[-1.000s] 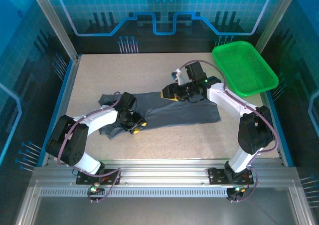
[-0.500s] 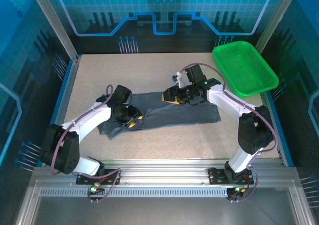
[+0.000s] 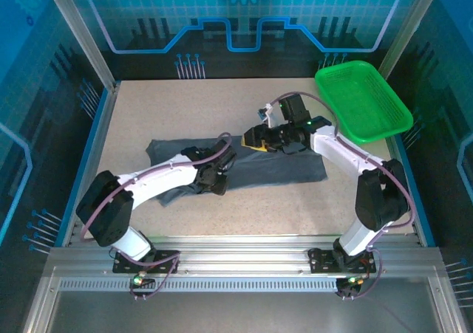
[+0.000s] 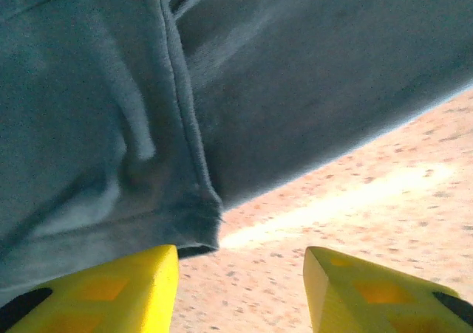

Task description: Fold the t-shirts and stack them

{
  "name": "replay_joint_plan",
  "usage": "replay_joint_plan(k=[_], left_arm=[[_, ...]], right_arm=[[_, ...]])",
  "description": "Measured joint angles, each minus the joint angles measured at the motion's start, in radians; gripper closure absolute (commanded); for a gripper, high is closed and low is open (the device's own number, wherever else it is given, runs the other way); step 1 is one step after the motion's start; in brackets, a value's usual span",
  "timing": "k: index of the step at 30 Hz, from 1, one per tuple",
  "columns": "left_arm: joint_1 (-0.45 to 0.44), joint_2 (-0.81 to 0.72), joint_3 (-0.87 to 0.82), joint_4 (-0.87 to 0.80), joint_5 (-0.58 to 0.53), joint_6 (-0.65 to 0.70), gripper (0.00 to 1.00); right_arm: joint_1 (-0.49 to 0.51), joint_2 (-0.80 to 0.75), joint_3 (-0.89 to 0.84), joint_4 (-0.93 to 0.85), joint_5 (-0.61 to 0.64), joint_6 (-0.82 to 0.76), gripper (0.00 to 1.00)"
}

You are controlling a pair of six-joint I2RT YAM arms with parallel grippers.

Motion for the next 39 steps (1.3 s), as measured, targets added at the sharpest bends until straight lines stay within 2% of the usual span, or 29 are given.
replay_joint_plan(k=[6, 10, 13, 15, 20, 22, 27, 35, 39], left_arm=[[-0.034, 0.058, -0.035, 0.019, -0.080, 0.080, 0.53], [-0.039, 0.098, -0.035, 0.029, -0.111, 0.109, 0.61], [-0.039, 0.114, -0.034, 0.028, -0.120, 0.116, 0.63], [-0.039, 0.126, -0.027, 0.024, -0.122, 0.116, 0.70], [-0.039, 0.133, -0.022, 0.023, -0.132, 0.111, 0.94], [-0.039, 0.133, -0.014, 0.017, -0.135, 0.103, 1.00], [-0.039, 0.130, 0.048, -0.008, -0.121, 0.057, 1.00], [-0.039, 0.123, 0.134, -0.043, -0.006, -0.092, 1.00], [-0.039, 0.172, 0.183, -0.095, 0.016, -0.144, 0.90]], right_arm=[[-0.016, -0.014, -0.002, 0.019, -0.007, 0.015, 0.42], [-0.016, -0.018, -0.017, 0.023, -0.007, 0.019, 0.42], [-0.017, -0.022, -0.031, 0.024, -0.007, 0.019, 0.43], [-0.019, -0.027, -0.037, 0.024, -0.007, 0.018, 0.43], [-0.029, -0.035, -0.045, 0.025, -0.007, 0.018, 0.43], [-0.031, -0.037, -0.046, 0.025, -0.008, 0.018, 0.43], [-0.040, -0.043, -0.046, 0.024, -0.006, 0.018, 0.43], [-0.063, -0.048, -0.046, 0.016, -0.003, 0.018, 0.43], [-0.063, -0.049, -0.047, 0.016, -0.003, 0.018, 0.43]])
